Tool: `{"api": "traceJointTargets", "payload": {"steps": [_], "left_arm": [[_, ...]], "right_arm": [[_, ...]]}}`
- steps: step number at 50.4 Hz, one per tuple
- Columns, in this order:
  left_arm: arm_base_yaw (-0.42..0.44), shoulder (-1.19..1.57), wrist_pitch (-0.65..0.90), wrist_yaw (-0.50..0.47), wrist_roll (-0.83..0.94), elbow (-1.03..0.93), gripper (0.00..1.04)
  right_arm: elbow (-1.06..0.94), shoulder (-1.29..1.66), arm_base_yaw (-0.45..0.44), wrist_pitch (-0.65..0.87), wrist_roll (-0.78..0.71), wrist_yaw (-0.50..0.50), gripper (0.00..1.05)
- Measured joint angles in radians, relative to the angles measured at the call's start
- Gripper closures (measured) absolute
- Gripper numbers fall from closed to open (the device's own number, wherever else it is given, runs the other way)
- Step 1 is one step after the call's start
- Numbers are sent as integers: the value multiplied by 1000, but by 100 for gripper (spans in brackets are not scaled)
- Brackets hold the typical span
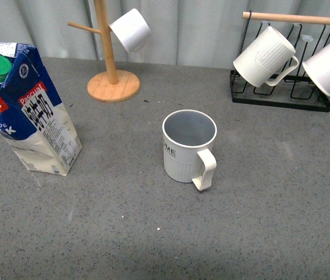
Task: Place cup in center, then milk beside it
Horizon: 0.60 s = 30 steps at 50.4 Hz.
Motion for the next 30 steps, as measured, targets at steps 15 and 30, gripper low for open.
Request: {"api": "traceJointTargets", "payload": {"steps": [15,30], "left_arm": [[-5,6,-12,-13,-2,2,7],[47,330,80,-5,-70,40,7]], "right_arm": [[0,0,0,0,1,0,10],[0,-1,0,0,1,0,9]]}}
